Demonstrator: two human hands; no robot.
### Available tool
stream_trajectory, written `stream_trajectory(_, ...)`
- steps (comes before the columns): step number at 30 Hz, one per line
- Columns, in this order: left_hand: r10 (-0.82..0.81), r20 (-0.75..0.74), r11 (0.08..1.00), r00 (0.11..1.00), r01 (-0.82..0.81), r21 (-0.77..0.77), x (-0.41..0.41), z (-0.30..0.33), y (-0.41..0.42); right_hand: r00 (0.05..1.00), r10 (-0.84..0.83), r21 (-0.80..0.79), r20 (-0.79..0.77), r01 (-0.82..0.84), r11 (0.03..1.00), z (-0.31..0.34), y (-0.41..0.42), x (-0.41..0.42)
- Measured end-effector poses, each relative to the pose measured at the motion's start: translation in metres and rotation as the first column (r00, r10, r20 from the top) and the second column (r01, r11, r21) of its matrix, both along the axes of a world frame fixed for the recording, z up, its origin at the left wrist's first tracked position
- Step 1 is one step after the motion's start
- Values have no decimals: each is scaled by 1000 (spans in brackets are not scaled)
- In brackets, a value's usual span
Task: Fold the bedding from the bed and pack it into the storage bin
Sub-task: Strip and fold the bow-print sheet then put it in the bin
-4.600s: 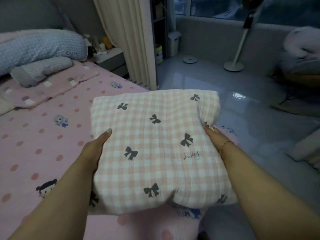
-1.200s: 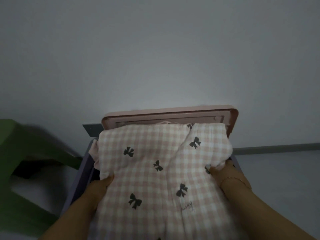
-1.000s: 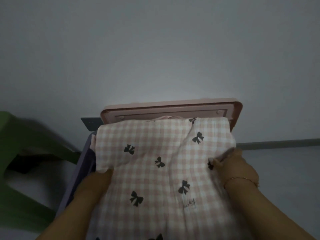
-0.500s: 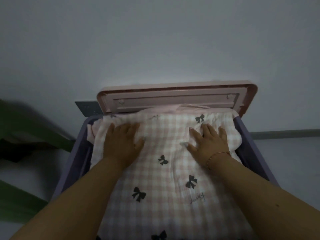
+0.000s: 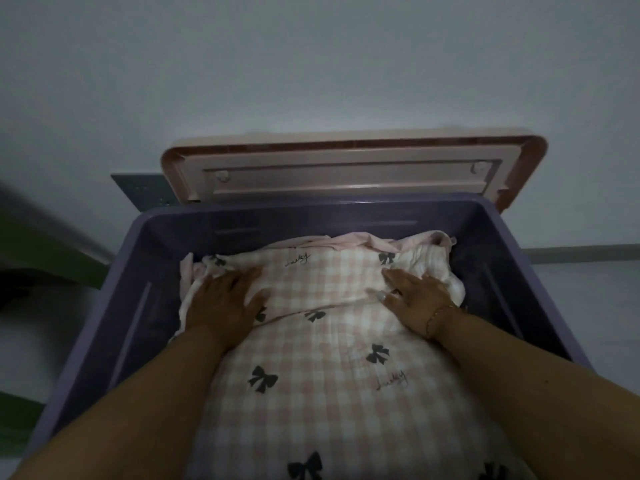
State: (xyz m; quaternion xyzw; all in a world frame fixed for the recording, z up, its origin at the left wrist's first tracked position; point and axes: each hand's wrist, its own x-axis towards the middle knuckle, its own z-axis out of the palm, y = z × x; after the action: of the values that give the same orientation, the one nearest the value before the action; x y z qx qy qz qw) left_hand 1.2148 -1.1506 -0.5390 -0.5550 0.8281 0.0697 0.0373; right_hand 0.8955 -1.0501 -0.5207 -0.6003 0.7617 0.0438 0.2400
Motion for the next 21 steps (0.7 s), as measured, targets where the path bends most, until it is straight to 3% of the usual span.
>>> stream_trajectory(3,36,-11,993,999,-34,113,-1,-12,-8,999,-11,77,36,8,997,0,-8,2)
stream_trajectory(6,46,18,980,999,-49,193,-1,-8,-7,999,-15,45,32,13,999,0,-3,4)
stream_trajectory(7,49,12,984,999,-50,168,-4,-3,-3,1000,-27,-52,3,27,998,0,1,4)
stream_trajectory(9,14,-53,999,998,-16,-47,-9,13,9,985,-62,-350,-163,1,937,1,6,6)
stream_trajectory(11,-125,-136,964,983,88,-251,-11,24,26,961,-136,-508,-239,-5,862,1,6,5)
stream_trajectory(13,-255,-146,933,956,204,-297,-6,17,47,967,-108,-359,-229,19,933,0,3,5)
stream_trajectory(16,-240,-67,957,968,225,-180,6,-7,67,979,-53,-93,-199,35,995,-12,-10,-4)
stream_trajectory(21,-138,-34,990,990,137,-30,6,-29,63,994,-16,32,-104,20,999,-13,-32,-18)
